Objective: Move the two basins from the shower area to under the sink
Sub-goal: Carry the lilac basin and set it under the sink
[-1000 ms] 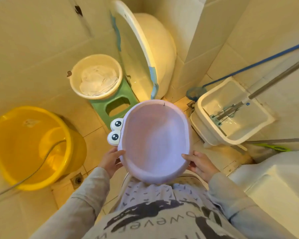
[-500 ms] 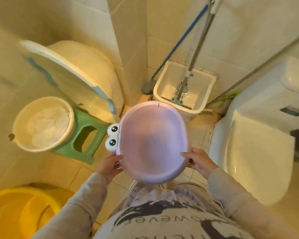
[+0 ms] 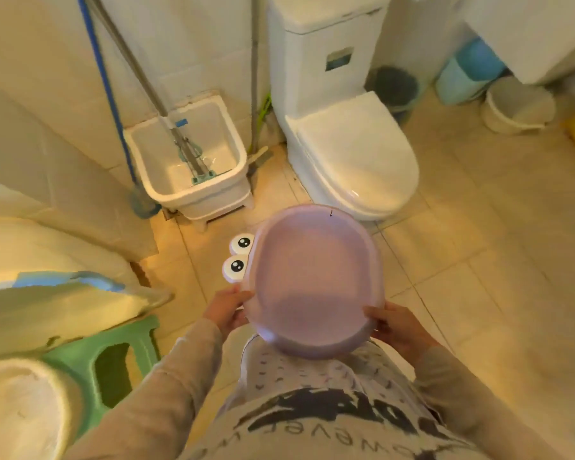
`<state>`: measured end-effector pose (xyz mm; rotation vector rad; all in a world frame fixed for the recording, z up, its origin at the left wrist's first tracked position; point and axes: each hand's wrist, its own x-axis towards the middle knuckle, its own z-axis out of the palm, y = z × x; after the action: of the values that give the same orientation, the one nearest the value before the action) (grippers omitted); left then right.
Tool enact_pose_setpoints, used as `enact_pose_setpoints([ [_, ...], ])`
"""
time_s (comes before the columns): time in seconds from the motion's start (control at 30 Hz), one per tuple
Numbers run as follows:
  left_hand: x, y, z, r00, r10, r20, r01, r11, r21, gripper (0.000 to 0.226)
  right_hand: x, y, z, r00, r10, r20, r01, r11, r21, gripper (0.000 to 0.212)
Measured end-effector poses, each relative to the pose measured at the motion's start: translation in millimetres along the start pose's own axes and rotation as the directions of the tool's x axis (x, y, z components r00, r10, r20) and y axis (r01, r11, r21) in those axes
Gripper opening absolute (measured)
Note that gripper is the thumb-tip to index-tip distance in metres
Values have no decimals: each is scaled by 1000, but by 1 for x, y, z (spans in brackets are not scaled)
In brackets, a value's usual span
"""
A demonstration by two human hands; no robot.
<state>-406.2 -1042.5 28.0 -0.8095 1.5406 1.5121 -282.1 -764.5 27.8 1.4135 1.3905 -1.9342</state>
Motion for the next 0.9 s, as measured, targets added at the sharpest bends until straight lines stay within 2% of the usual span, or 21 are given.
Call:
enact_pose_setpoints([
  [0.13,5,14,62,990,-9,141,-26,969,245,10,-24,35,-51,991,10,-131,21,971,237,27],
  [0.33,3,17,170,964,-40,262,-88,886,456,4,-44,69,-121,965,45,-259,92,866,491,27],
  [0.43,0,7,220,952,-70,297,-101,847,522,21,-47,80,-159,954,52,-296,127,823,554,29],
  [0.53,-3,-7,268,947,-88,310,-107,822,559,24,-46,86,-198,949,77,-307,127,796,591,32],
  [0.63,-6,-25,313,955,-92,283,-80,836,542,21,-41,81,-243,949,103,-299,104,792,602,20],
  [0.77,-4,-45,365,964,-97,249,-46,857,513,21,-35,60,-306,960,52,-275,103,847,522,14],
  [0.9,-2,-55,422,964,-89,250,-52,860,507,23,-29,32,-366,943,22,-331,150,862,485,17],
])
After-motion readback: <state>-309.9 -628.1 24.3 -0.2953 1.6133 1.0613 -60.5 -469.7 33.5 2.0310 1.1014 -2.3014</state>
